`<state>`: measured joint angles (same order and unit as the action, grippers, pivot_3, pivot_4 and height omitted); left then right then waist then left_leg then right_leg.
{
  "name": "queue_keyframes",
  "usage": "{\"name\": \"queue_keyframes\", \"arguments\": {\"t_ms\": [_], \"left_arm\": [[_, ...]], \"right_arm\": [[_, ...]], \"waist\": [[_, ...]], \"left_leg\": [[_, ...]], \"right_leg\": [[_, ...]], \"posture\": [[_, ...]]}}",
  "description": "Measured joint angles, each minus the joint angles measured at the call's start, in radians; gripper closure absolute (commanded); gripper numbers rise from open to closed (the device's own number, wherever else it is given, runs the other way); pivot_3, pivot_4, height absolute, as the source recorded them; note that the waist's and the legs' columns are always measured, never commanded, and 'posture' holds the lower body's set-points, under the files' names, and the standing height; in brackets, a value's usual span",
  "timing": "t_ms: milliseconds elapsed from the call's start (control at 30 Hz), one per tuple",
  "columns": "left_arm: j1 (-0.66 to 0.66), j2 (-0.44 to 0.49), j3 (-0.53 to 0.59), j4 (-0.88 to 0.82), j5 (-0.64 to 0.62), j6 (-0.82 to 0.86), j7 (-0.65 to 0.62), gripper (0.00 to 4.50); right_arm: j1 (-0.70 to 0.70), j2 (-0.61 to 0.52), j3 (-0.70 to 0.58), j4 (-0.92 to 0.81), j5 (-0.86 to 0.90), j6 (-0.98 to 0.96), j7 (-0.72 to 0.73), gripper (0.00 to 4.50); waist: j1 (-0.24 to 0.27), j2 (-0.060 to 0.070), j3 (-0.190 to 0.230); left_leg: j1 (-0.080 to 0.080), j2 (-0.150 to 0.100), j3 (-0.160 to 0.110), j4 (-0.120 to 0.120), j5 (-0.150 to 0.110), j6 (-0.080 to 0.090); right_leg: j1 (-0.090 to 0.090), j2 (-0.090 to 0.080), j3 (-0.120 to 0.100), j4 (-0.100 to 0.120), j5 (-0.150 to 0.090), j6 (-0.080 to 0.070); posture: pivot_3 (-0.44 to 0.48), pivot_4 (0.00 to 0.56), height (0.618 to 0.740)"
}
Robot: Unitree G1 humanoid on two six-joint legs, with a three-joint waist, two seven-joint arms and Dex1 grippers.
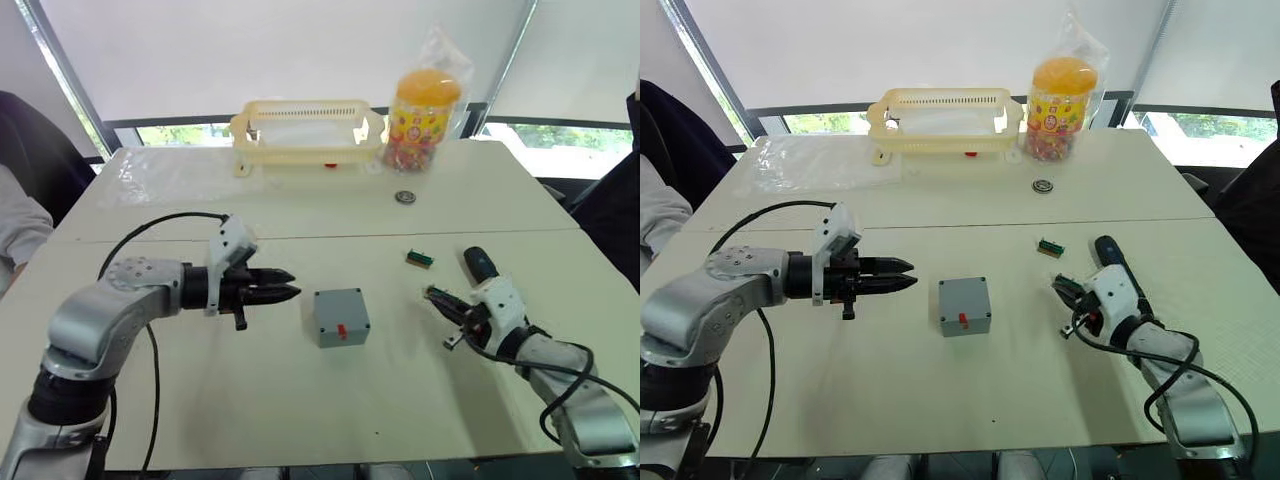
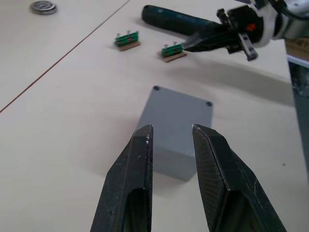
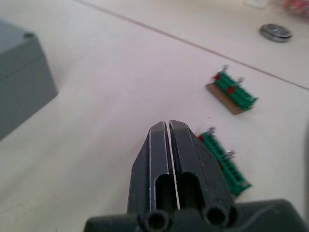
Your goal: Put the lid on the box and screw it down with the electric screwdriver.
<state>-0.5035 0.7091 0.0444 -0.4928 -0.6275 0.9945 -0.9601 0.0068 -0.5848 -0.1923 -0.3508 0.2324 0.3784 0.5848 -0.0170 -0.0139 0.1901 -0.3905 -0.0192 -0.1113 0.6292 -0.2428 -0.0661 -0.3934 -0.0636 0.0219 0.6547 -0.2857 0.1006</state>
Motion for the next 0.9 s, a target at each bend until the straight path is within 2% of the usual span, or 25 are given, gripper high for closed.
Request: {"name": "queue_keyframes", "arguments": {"t_ms": [67, 267, 300, 467, 733, 833, 900], "left_arm": [[0.001, 0.007, -0.006, -0.031, -0.017, 0.004, 0.009, 3.25], [0.028, 0.037, -0.131, -0.076, 0.013, -0.061, 0.002, 3.25], [0.028, 0.039, -0.151, -0.076, 0.026, -0.079, 0.0, 3.25], [0.007, 0.052, -0.225, -0.056, 0.097, -0.16, 0.0, 3.25], [-0.008, 0.03, -0.227, -0.033, 0.105, -0.178, 0.012, 3.25], [-0.008, 0.022, -0.227, -0.029, 0.105, -0.177, 0.023, 3.25], [-0.008, 0.019, -0.227, -0.027, 0.105, -0.177, 0.03, 3.25]], "right_arm": [[0.0, 0.001, -0.021, -0.027, 0.015, 0.033, -0.02, 3.55], [0.022, -0.004, -0.042, -0.035, 0.021, 0.076, -0.042, 0.36], [0.021, -0.007, -0.047, -0.035, 0.025, 0.087, -0.042, 0.02], [-0.031, -0.002, -0.061, 0.029, 0.057, 0.152, -0.059, 0.02], [-0.081, -0.001, -0.018, 0.171, 0.05, 0.108, -0.036, 0.02], [-0.116, -0.001, -0.013, 0.231, 0.046, 0.082, -0.027, 0.79], [-0.129, -0.001, -0.012, 0.258, 0.044, 0.064, -0.023, 1.78]], "waist": [[0.002, 0.0, 0.0], [0.004, 0.0, 0.0], [0.004, 0.0, 0.0], [0.002, 0.0, 0.0], [0.002, 0.0, 0.0], [0.002, 0.0, 0.0], [0.001, 0.001, 0.0]], "left_leg": [[0.0, 0.0, 0.0, 0.0, 0.0, 0.0], [0.0, 0.0, 0.001, 0.0, 0.0, 0.0], [0.0, 0.0, 0.001, 0.001, 0.0, 0.0], [0.0, 0.0, 0.001, 0.0, 0.0, 0.0], [0.0, 0.0, 0.002, 0.001, 0.0, 0.0], [0.0, 0.0, 0.002, 0.0, 0.0, 0.0], [0.0, 0.0, 0.002, 0.0, 0.0, 0.0]], "right_leg": [[0.0, 0.0, 0.0, 0.0, 0.0, 0.0], [0.0, 0.0, 0.001, 0.0, 0.0, 0.0], [0.0, 0.0, 0.001, 0.0, 0.0, 0.0], [0.0, 0.0, 0.001, 0.0, 0.0, -0.001], [0.0, 0.0, 0.001, 0.0, 0.0, 0.0], [0.0, 0.0, 0.001, 0.0, 0.0, 0.0], [0.0, 0.0, 0.001, 0.0, 0.0, 0.0]], "posture": [[0.0, 0.15, 0.74], [0.0, 0.15, 0.74], [0.0, 0.15, 0.74], [0.0, 0.15, 0.74], [0.0, 0.15, 0.74], [0.0, 0.15, 0.74], [0.0, 0.15, 0.74]]}}
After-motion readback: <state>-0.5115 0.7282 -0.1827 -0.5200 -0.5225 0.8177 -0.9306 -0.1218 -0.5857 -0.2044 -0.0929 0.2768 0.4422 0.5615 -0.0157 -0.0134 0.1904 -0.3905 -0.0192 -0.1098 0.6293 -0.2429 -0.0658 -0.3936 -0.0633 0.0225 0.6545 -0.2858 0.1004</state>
